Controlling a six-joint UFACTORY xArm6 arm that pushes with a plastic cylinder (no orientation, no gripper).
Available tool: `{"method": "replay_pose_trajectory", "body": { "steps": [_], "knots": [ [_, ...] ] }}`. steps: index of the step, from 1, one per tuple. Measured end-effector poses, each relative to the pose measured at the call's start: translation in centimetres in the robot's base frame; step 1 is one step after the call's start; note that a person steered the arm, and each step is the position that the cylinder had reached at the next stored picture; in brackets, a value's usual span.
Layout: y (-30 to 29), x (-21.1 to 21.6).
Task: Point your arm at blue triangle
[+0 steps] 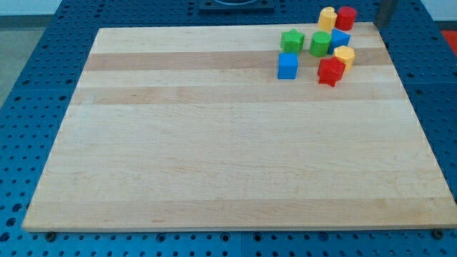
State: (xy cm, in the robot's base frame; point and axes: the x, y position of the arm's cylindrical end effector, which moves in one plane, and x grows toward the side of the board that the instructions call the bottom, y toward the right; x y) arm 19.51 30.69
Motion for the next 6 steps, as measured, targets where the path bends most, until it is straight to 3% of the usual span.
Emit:
{"method": "replay_pose_trajectory", "body": {
  "steps": [3, 4, 5, 6],
  "knots": [
    [-1.6, -0.3],
    [2.7, 0.8],
    [3.3, 5.9],
    [2.5, 7.6]
  ]
}}
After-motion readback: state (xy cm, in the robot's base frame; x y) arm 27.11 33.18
